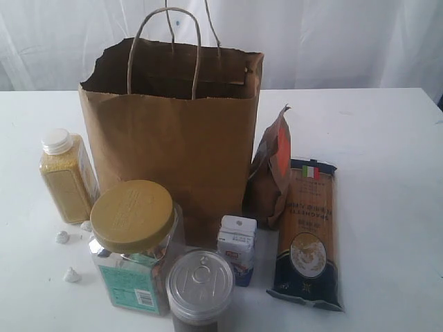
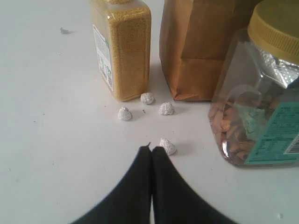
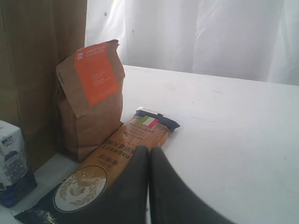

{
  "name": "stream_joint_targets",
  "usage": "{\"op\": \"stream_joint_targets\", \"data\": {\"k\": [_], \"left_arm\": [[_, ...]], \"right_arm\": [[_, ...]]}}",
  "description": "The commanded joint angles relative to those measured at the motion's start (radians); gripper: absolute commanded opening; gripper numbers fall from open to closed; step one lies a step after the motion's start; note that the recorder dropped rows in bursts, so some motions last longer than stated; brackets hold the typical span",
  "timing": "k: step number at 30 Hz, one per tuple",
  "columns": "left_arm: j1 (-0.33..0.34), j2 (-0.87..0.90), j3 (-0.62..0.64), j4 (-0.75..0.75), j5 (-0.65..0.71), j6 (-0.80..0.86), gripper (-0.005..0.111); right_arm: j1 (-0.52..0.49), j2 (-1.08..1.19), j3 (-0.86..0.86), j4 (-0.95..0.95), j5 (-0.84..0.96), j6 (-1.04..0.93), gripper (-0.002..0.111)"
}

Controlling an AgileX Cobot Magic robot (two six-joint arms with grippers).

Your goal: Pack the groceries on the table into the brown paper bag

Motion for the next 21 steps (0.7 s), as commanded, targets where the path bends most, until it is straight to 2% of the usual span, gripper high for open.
{"op": "stream_joint_targets", "data": {"k": [1, 15, 17, 21], "left_arm": [[0.003, -0.005, 0.004, -0.006, -0.001, -0.001, 0.000], [0.003, -0.005, 0.004, -0.006, -0.003, -0.001, 0.000], [0.003, -0.005, 0.004, -0.108, 0.003, -0.067, 0.000], [0.003, -0.005, 0.004, -0.494, 0.008, -0.287, 0.000]], "right_arm": [[-0.009, -0.006, 0.006, 0.001, 0.000, 0.004, 0.000], [-0.009, -0.006, 0.006, 0.001, 0.000, 0.004, 0.000], [-0.009, -0.006, 0.006, 0.001, 0.000, 0.004, 0.000], [-0.009, -0.006, 0.006, 0.001, 0.000, 0.004, 0.000]]}}
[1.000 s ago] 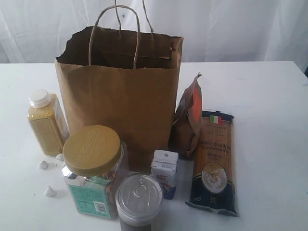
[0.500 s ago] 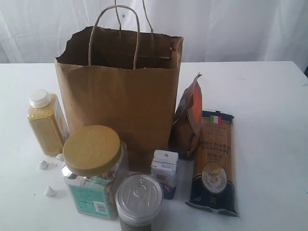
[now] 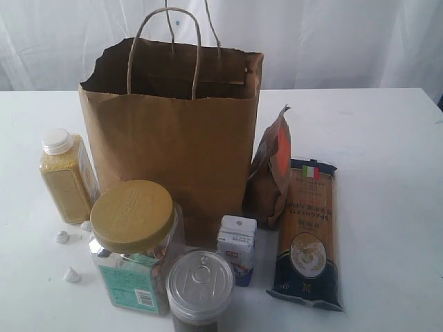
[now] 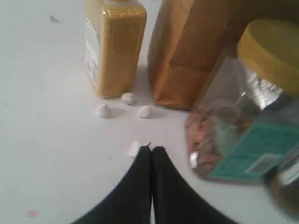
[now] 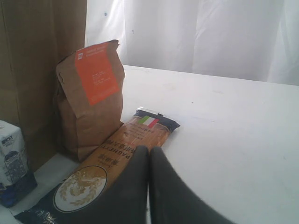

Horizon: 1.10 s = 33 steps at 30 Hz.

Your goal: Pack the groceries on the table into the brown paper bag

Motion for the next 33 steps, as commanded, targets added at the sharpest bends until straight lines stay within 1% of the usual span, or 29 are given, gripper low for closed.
{"op": "stream_joint_targets", "data": {"k": [1, 4, 5, 7, 8, 9, 11, 13, 14, 15, 17, 20, 23, 26, 27, 30, 32, 33], "left_arm": [[0.003, -0.005, 0.004, -0.375, 0.000, -0.197, 0.000], [0.003, -0.005, 0.004, -0.489, -0.017, -0.199, 0.000], [0.003, -0.005, 0.004, -0.547, -0.021, -0.199, 0.000], [0.003, -0.005, 0.004, -0.720, 0.004, -0.196, 0.000], [0.003, -0.005, 0.004, -0.815, 0.044, -0.152, 0.000], [0.003, -0.005, -0.003, -0.892, 0.102, -0.061, 0.000], [0.003, -0.005, -0.057, -1.035, 0.219, 0.139, 0.000], [0.003, -0.005, -0.114, -1.156, 0.294, 0.256, 0.000], [0.003, -0.005, -0.150, -1.191, 0.310, 0.295, 0.000], [0.003, -0.005, -0.183, -1.191, 0.315, 0.328, 0.000], [0.003, -0.005, -0.266, -1.134, 0.338, 0.344, 0.000], [0.003, 0.010, -0.420, -0.937, 0.416, 0.286, 0.000], [0.003, 0.095, -0.594, -0.687, 0.586, 0.178, 0.000], [0.005, 0.228, -0.795, -0.467, 0.758, 0.127, 0.000], [0.013, 0.277, -0.874, -0.392, 0.811, 0.127, 0.000], [0.017, 0.418, -1.021, -0.222, 0.906, 0.131, 0.000], [0.021, 0.491, -1.078, -0.154, 0.975, 0.178, 0.000], [0.021, 0.546, -1.095, -0.131, 0.989, 0.231, 0.000]], "right_arm": [[-0.009, -0.006, 0.006, 0.001, 0.000, 0.002, 0.000], [-0.009, -0.006, 0.006, 0.001, 0.000, 0.002, 0.000], [-0.009, -0.006, 0.006, 0.001, 0.000, 0.002, 0.000], [-0.009, -0.006, 0.006, 0.001, 0.002, 0.002, 0.000], [-0.009, -0.006, 0.006, 0.001, 0.002, 0.002, 0.000], [-0.009, -0.006, 0.006, 0.001, 0.002, 0.002, 0.000], [-0.009, -0.006, 0.006, 0.001, 0.002, 0.002, 0.000], [-0.009, -0.006, 0.006, 0.001, 0.002, 0.002, 0.000], [-0.009, -0.006, 0.006, 0.001, 0.002, 0.002, 0.000], [-0.009, -0.006, 0.006, 0.001, 0.002, 0.002, 0.000], [-0.009, -0.006, 0.006, 0.001, 0.002, 0.002, 0.000], [-0.009, -0.006, 0.006, 0.001, 0.000, 0.002, 0.000], [-0.009, -0.006, 0.006, 0.001, 0.000, 0.002, 0.000], [-0.009, -0.006, 0.006, 0.001, 0.000, 0.002, 0.000], [-0.009, -0.006, 0.006, 0.001, 0.000, 0.002, 0.000], [-0.009, -0.006, 0.006, 0.001, 0.001, 0.002, 0.000], [-0.009, -0.006, 0.006, 0.001, 0.001, 0.002, 0.000], [-0.009, -0.006, 0.006, 0.001, 0.001, 0.002, 0.000]]}}
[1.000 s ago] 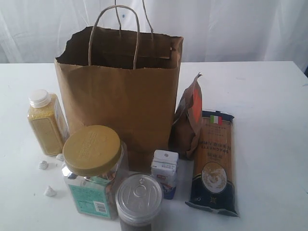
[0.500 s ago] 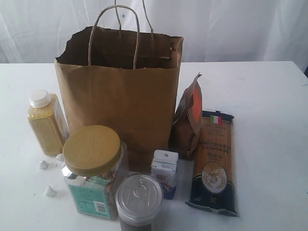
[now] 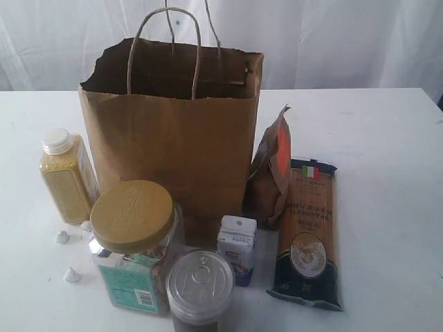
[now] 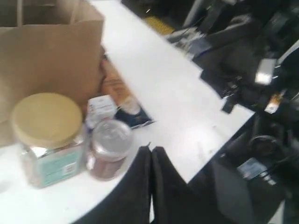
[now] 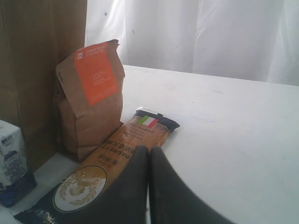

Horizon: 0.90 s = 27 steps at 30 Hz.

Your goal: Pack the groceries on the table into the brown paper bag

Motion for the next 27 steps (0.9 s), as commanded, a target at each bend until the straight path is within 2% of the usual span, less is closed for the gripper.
{"op": "stream_joint_targets", "data": {"k": [1, 2, 5, 8, 9, 10, 16, 22, 27], "left_arm": [[-0.005, 0.193, -0.102, 0.155, 0.135, 0.107, 0.003], [-0.025, 0.234, -0.099, 0.155, 0.135, 0.104, 0.007], [-0.079, 0.333, -0.072, 0.154, 0.135, 0.104, 0.030], [-0.091, 0.420, -0.052, 0.124, 0.082, 0.146, 0.071], [-0.091, 0.445, -0.046, 0.124, 0.044, 0.165, 0.081], [-0.091, 0.468, -0.043, 0.119, 0.018, 0.172, 0.085], [-0.107, 0.635, -0.025, 0.063, -0.013, 0.260, 0.085], [-0.218, 0.733, -0.025, 0.078, -0.164, 0.339, 0.085], [-0.279, 0.786, -0.027, 0.125, -0.191, 0.407, 0.102]], "right_arm": [[-0.009, -0.006, 0.006, 0.001, 0.001, 0.002, 0.000], [-0.009, -0.006, 0.006, 0.001, 0.001, 0.002, 0.000], [-0.009, -0.006, 0.006, 0.001, 0.001, 0.002, 0.000], [-0.009, -0.006, 0.006, 0.001, 0.001, 0.002, 0.000], [-0.009, -0.006, 0.006, 0.001, -0.001, 0.002, 0.000], [-0.009, -0.006, 0.006, 0.001, -0.001, 0.002, 0.000], [-0.009, -0.006, 0.006, 0.001, -0.001, 0.002, 0.000], [-0.009, -0.006, 0.006, 0.001, 0.001, 0.002, 0.000], [-0.009, -0.006, 0.006, 0.001, 0.001, 0.002, 0.000]]}}
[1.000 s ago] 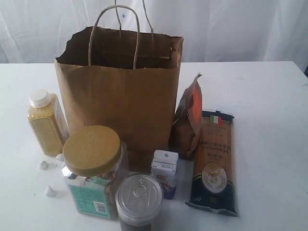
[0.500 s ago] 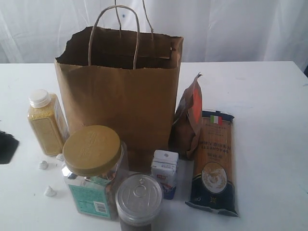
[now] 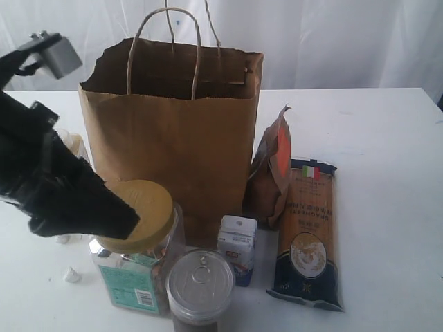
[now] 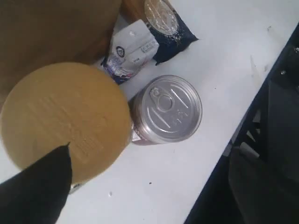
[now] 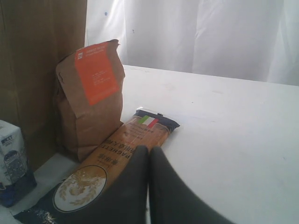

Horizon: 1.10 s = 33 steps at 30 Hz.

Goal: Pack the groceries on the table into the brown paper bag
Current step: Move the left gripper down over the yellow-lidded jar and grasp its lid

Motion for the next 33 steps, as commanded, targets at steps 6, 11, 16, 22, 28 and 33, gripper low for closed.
{"op": "stream_joint_targets", "data": {"k": [6, 11, 16, 22, 28, 33], "left_arm": [[-0.045, 0.043, 0.000, 0.228, -0.042, -0.099, 0.105], [-0.045, 0.049, -0.002, 0.246, -0.078, -0.183, 0.105], [-0.054, 0.098, -0.060, 0.255, -0.042, -0.294, 0.105], [-0.206, 0.216, -0.163, 0.517, 0.002, -0.520, 0.105], [-0.222, 0.237, -0.173, 0.552, -0.035, -0.663, 0.105], [-0.222, 0.237, -0.173, 0.490, -0.061, -0.660, 0.105]], "right_arm": [[-0.009, -0.006, 0.006, 0.001, -0.001, 0.002, 0.000], [-0.009, -0.006, 0.006, 0.001, -0.001, 0.002, 0.000], [-0.009, -0.006, 0.006, 0.001, 0.000, 0.002, 0.000], [-0.009, -0.006, 0.006, 0.001, 0.003, 0.002, 0.000], [-0.009, -0.006, 0.006, 0.001, 0.001, 0.002, 0.000], [-0.009, -0.006, 0.006, 0.001, 0.001, 0.002, 0.000]]}}
